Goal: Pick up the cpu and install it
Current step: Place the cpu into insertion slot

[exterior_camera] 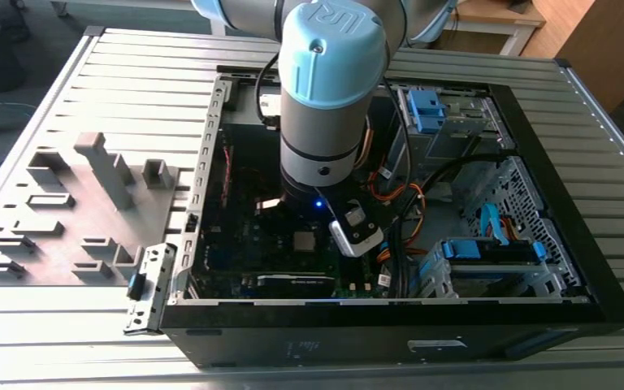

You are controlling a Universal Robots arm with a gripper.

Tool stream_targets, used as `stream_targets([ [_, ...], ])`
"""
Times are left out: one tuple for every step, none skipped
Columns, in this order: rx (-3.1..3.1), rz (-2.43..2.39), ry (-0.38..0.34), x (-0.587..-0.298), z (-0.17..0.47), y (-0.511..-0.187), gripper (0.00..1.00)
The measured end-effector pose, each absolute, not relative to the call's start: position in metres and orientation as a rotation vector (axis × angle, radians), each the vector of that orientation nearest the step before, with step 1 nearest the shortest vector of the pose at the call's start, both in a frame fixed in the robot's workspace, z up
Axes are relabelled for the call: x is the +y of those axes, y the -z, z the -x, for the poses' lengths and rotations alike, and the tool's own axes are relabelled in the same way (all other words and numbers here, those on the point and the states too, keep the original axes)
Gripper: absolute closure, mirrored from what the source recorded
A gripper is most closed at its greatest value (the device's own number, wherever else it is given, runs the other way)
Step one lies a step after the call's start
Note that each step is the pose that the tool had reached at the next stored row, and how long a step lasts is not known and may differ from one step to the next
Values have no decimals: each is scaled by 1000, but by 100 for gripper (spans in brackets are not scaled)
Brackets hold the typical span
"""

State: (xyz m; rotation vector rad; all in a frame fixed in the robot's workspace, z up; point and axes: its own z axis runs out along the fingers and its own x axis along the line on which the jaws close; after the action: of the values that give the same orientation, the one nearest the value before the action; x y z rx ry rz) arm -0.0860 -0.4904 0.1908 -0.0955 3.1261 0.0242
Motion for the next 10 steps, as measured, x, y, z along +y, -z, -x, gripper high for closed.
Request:
stream_targets([
  [3126, 96, -24, -490, 86, -191, 49],
  [3126, 96, -24, -490, 86, -191, 48],
  [3126, 95, -24, -490, 86, -191, 48],
  [3126, 96, -24, -490, 86, -191, 42],
  [3126, 95, -24, -490, 86, -191, 42],
  [3126, 95, -24, -490, 86, -191, 42],
  [3126, 95, -24, -490, 86, -191, 42],
  [3126, 95, -24, -490, 86, -191, 42],
  [3126, 95, -24, -490, 86, -191, 42],
  [3126, 95, -24, -490, 86, -191, 42],
])
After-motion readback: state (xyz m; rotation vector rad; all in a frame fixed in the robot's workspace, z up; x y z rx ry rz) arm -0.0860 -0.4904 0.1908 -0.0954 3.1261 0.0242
